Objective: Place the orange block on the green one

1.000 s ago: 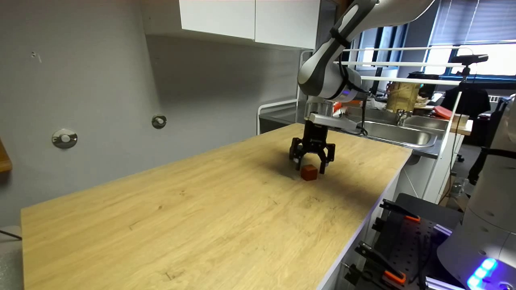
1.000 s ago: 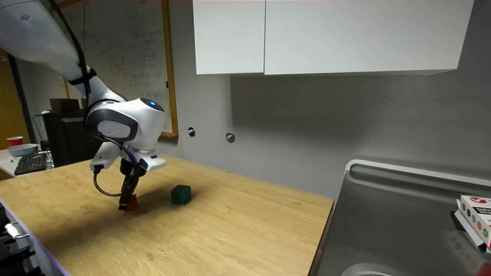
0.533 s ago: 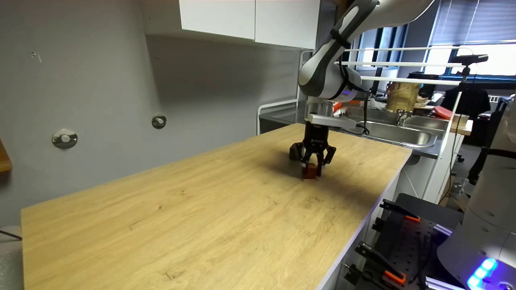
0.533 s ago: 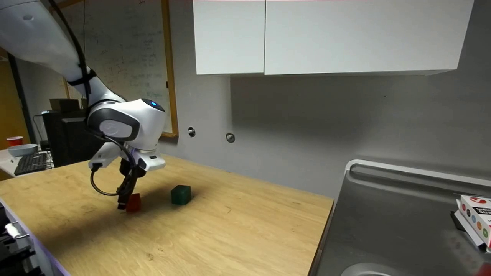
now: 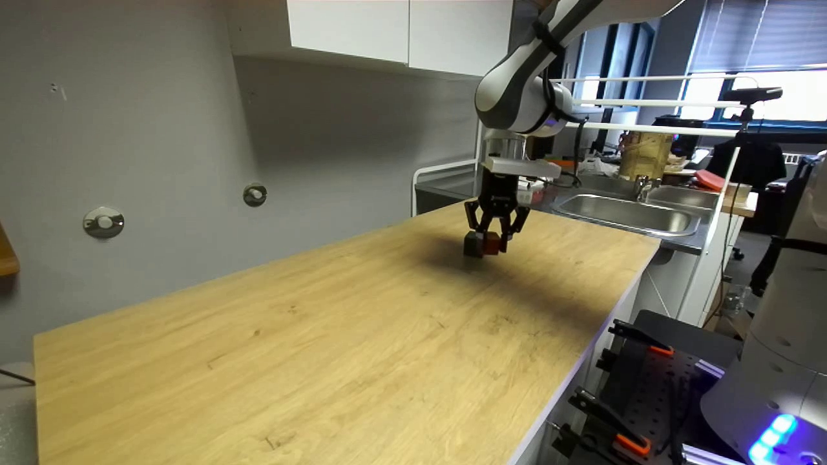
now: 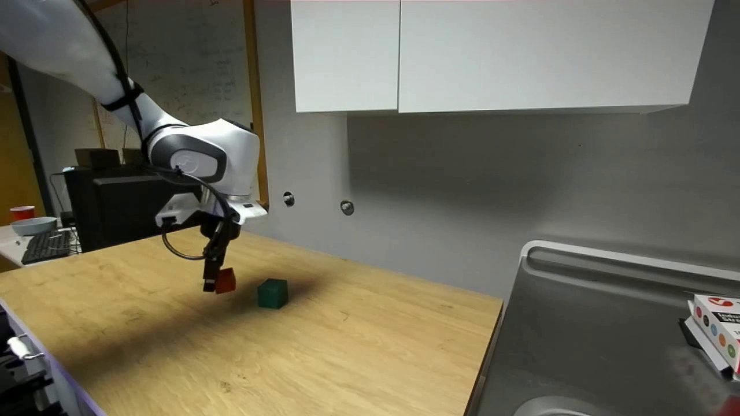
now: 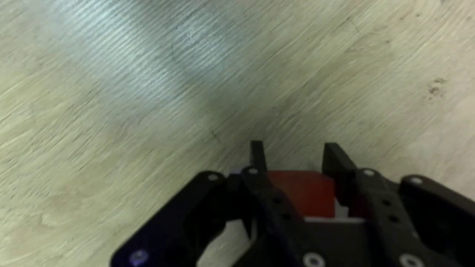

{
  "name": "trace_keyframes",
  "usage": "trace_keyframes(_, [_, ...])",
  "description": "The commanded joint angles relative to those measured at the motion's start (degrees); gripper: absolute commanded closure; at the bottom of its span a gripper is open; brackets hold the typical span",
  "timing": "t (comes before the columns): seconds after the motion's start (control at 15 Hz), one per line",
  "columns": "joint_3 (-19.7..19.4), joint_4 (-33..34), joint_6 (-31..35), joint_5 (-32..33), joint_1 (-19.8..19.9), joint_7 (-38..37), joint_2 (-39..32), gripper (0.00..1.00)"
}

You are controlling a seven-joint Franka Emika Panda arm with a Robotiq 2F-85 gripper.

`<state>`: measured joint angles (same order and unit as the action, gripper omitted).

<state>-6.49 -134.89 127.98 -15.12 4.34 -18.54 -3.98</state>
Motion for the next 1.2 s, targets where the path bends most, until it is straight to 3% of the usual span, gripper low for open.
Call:
trace_keyframes(0.0, [-0.11, 4.03, -3.35, 2.63, 0.52, -2.22, 1.09, 0.82])
trace_keyframes(1.13, [-1.83, 17.43, -6.18, 0.83, 3.76, 0.45, -11.88, 0.82])
